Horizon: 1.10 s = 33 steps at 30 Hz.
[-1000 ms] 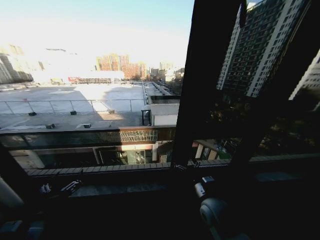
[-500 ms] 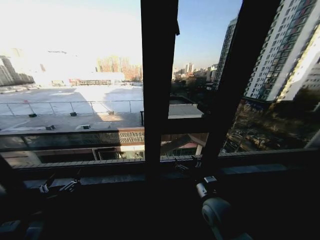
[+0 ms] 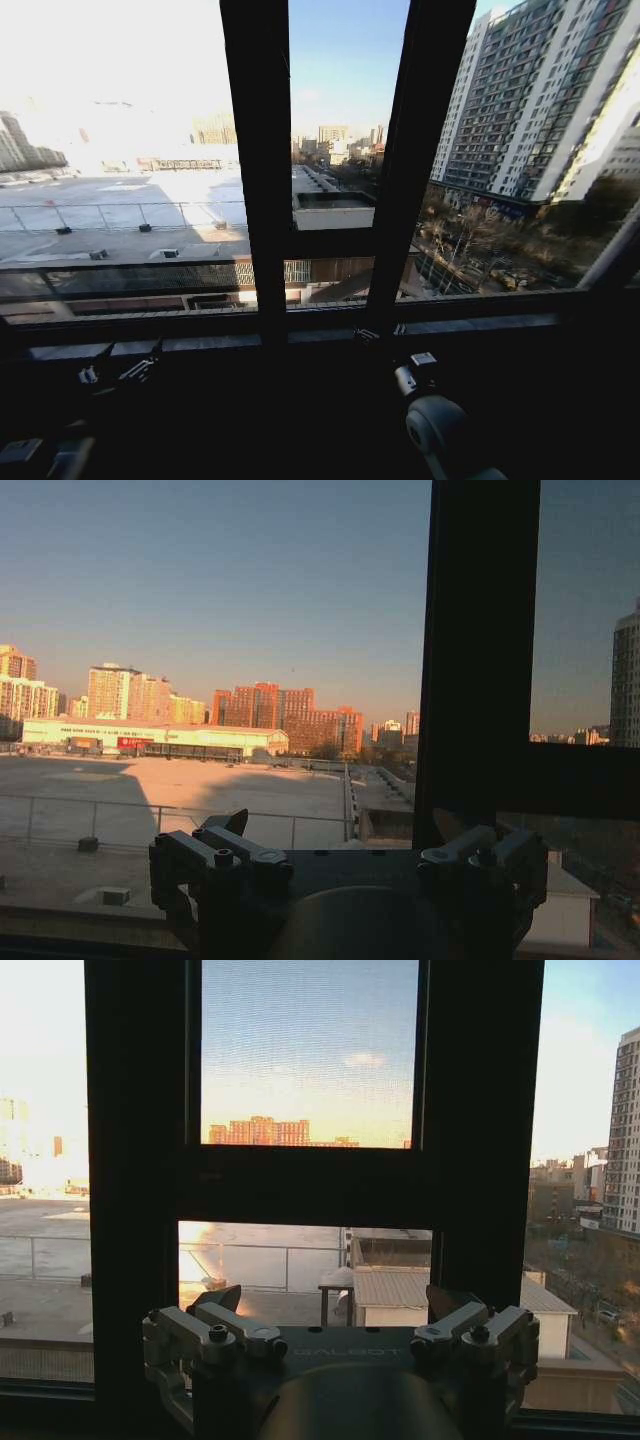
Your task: Open the curtains by pulling them apart, changing their state from closed to fully open.
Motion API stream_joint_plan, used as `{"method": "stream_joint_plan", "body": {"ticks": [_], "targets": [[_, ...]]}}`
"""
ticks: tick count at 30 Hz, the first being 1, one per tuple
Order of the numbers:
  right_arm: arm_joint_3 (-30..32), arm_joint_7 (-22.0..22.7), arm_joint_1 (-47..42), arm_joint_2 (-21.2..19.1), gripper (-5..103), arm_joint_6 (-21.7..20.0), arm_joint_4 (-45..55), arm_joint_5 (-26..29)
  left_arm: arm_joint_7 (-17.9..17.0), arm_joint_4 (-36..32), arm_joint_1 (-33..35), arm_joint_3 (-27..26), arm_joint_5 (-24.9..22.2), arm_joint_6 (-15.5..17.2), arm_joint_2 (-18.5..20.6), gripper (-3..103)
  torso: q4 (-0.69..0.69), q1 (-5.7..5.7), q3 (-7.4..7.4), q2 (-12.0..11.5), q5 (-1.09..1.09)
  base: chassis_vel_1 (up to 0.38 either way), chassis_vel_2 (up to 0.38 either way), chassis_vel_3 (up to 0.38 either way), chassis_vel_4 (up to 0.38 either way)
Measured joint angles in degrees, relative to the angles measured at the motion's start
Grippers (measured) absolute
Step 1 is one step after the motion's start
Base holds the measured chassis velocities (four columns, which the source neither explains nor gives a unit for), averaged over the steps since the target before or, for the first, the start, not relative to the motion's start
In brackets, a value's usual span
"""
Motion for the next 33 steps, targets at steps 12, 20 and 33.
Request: {"method": "stream_joint_plan", "body": {"ticks": [12,20,33], "targets": [[0.38,0.44,0.14,-0.19,100,0.07,-0.33,0.26,0.0,-0.37,-0.89,0.29,-0.02,1.07,0.03,100,-0.01,-0.01,0.0,0.0,0.07,-0.036,-0.379,0.04,0.39],[0.44,0.45,0.2,-0.32,100,0.11,-0.37,0.39,-0.01,-0.48,-0.82,0.25,0.01,1.13,-0.07,100,0.0,-0.01,0.0,0.0,0.05,-0.031,-0.379,0.035,0.383],[0.48,0.46,0.13,-0.47,100,0.13,-0.28,0.41,0.01,-0.68,-0.73,0.44,0.13,1.13,-0.27,100,-0.01,0.0,0.0,0.0,0.03,-0.022,-0.384,0.012,0.385]]}}
